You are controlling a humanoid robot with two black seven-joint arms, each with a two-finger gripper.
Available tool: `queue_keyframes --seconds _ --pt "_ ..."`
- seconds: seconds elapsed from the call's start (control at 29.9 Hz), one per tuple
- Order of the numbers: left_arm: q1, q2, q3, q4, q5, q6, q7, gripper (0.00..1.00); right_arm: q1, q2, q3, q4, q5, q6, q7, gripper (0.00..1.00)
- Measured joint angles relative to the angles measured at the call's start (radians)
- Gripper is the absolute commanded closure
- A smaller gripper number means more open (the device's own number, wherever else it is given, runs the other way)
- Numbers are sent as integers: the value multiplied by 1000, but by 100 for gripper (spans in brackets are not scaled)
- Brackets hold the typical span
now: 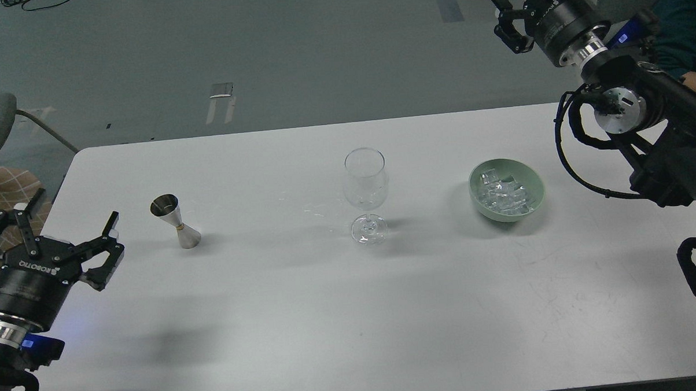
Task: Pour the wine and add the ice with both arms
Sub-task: 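Lower the left gripper toward the silver jigger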
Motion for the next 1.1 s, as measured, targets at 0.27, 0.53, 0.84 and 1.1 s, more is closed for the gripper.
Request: queue_keyframes --seconds 0.27,0.53,0.84,1.1 --pt "-22 -92 37 85 56 89 -1 1 -4 0 0 1 -5 -14 0 0" --pt "-114 -174 47 148 113 199 -1 1 -16 -3 0 2 -6 -16 0 0" --pt "-208 -207 89 191 118 279 -4 0 -19 1 -1 2 -8 -22 0 0" --pt "-300 -259 89 305 179 279 -6 0 -22 2 -2 2 -9 -24 0 0"
